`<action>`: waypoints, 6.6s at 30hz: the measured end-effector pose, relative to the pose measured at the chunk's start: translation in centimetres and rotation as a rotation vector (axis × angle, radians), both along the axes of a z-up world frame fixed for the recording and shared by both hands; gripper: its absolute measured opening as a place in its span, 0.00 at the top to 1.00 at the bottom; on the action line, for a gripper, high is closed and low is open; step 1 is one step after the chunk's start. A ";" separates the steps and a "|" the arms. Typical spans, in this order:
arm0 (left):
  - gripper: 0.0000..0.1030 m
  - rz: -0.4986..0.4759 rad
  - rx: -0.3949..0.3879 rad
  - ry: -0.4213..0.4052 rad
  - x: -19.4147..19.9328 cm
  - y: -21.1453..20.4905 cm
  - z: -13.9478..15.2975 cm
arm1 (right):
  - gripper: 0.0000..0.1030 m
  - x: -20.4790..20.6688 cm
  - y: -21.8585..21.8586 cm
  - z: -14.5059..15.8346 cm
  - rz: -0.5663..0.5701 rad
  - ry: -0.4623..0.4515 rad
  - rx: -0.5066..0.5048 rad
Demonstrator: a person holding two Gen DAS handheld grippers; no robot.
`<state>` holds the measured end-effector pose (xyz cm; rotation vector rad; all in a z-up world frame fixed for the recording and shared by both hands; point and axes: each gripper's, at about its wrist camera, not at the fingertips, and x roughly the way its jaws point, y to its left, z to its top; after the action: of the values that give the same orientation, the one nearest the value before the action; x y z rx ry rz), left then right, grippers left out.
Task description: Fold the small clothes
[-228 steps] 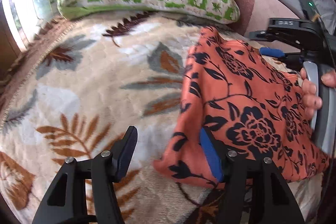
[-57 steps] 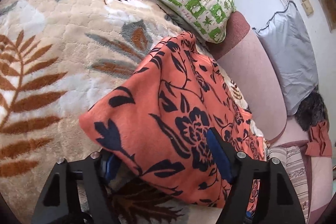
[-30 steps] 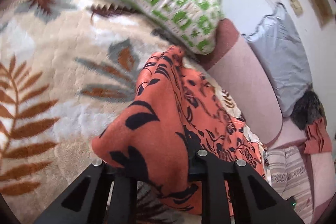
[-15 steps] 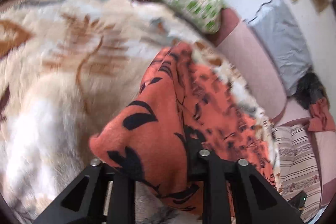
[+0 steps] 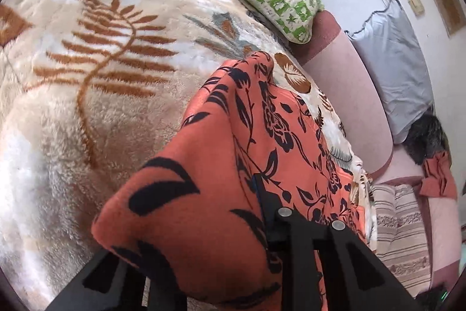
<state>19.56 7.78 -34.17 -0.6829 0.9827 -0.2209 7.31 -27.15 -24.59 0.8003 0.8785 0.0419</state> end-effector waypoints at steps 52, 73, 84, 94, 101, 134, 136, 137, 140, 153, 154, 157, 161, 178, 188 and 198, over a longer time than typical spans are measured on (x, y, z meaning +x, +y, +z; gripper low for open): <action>0.82 -0.302 0.324 -0.473 -5.9 -10.7 12.8 | 0.56 -3.5 -11.3 -6.7 -0.168 -0.154 0.311; 0.82 -0.613 0.353 -0.551 -9.2 -27.1 16.4 | 0.52 -9.4 -20.4 -5.4 -0.349 -0.336 0.462; 0.42 -0.937 0.539 -0.410 -14.1 -36.3 7.9 | 0.28 -6.6 -21.6 -6.8 -0.273 -0.243 0.503; 0.32 -0.991 0.446 -0.518 -17.0 -27.6 12.3 | 0.28 0.5 -19.9 -7.0 -0.123 -0.111 0.384; 0.31 -0.837 0.555 -0.444 -12.8 -24.3 10.6 | 0.35 4.1 -17.7 -6.8 -0.104 -0.021 0.165; 0.26 -0.746 0.599 -0.288 -9.7 -21.6 6.5 | 0.83 3.0 -9.5 -2.8 0.147 0.055 -0.126; 0.26 -0.791 0.619 -0.225 -10.0 -22.1 4.4 | 0.84 1.9 -9.1 -5.7 0.139 0.167 -0.171; 0.25 -0.806 0.609 -0.200 -10.1 -22.2 3.7 | 0.84 1.8 -9.1 -6.6 0.147 0.172 -0.165; 0.26 -0.807 0.555 -0.176 -9.9 -21.7 3.8 | 0.84 1.2 -9.6 -6.6 0.135 0.163 -0.152; 0.26 -0.678 0.608 -0.306 -1.5 -24.8 7.4 | 0.83 11.6 -12.7 -4.6 0.015 0.150 -0.204; 0.26 -0.696 0.623 -0.268 -0.8 -25.4 6.2 | 0.84 12.3 -13.1 -5.7 0.020 0.178 -0.195; 0.22 -0.712 0.574 -0.210 0.3 -25.3 3.5 | 0.84 14.0 -13.9 -8.3 0.030 0.204 -0.153; 0.18 -0.672 0.492 -0.181 0.8 -23.9 3.8 | 0.84 13.8 -13.5 -6.7 0.028 0.191 -0.198; 0.18 -0.665 0.509 -0.195 -4.7 -20.9 5.7 | 0.81 13.3 -7.9 -5.2 0.096 0.111 -0.126; 0.18 -0.571 0.547 -0.296 -6.5 -18.8 8.5 | 0.77 0.2 -6.9 -0.9 0.025 0.088 -0.239; 0.18 -0.528 0.560 -0.316 -6.6 -18.0 8.9 | 0.43 -1.7 -4.8 -3.2 0.082 0.153 -0.413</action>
<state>12.93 -10.23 -25.23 0.1334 0.8471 -0.4769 5.60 -31.96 -27.80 0.3842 1.0225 -0.1270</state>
